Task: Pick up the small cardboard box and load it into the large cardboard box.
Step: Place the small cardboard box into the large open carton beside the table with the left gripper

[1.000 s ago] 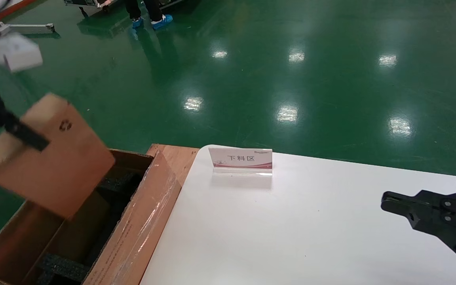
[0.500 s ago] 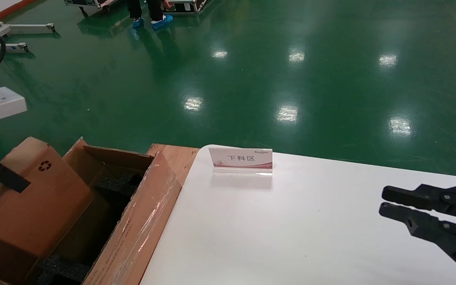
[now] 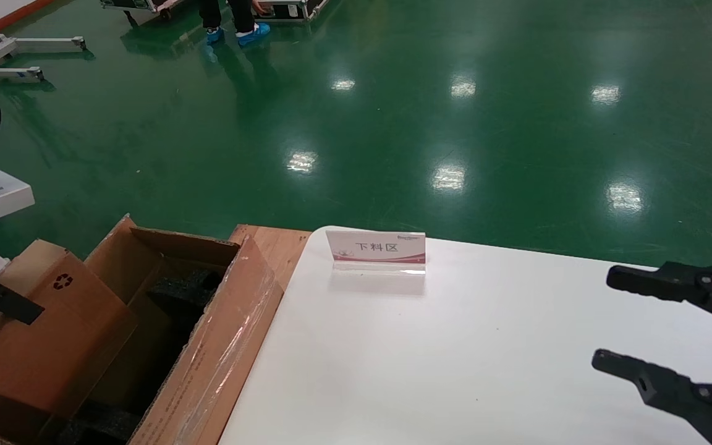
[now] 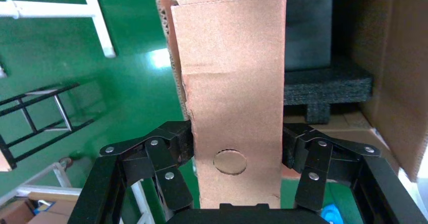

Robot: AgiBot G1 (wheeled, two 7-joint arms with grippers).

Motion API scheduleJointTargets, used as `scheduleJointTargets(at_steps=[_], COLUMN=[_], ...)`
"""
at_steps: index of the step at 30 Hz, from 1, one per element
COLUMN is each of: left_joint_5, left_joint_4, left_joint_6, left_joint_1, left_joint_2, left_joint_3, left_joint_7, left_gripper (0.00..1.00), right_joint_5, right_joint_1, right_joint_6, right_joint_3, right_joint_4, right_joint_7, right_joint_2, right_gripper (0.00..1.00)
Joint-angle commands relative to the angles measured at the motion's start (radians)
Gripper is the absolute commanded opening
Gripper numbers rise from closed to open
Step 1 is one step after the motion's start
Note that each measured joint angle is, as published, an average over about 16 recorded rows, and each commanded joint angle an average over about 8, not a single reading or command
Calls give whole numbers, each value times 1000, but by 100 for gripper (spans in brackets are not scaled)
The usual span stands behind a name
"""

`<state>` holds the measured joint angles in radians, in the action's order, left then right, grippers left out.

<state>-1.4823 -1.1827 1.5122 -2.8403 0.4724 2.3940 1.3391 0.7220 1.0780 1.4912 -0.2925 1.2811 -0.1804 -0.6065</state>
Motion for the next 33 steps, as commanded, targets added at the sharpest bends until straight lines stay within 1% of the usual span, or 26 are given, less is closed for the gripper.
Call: scheduleJointTargets(at_steps=[1,14,23,33], left_joint_5=[-12,-36,-38,-28], left_joint_4=[-4,17,64,133], left_joint_6=[-8,-106,-163,-224], left_joint_1=[7,92,152,224], left_joint_2=[-11,-32,-19,17], left_joint_3=[-2,3,9,10], left_joint_7=[6,25,17,5], left_gripper=[0,0,0,0], right_joint_5=[0,-1,-1,-1], right_joint_1=[0,0,0,0], right_joint_6=[0,0,-1,-1], right_joint_3=[0,-1,-1,-2], right_joint_4=[0,0,0,0], right_joint_7=[0,0,1,1], right_joint_2=[0,0,1,1], right_gripper=[100,100,100,100])
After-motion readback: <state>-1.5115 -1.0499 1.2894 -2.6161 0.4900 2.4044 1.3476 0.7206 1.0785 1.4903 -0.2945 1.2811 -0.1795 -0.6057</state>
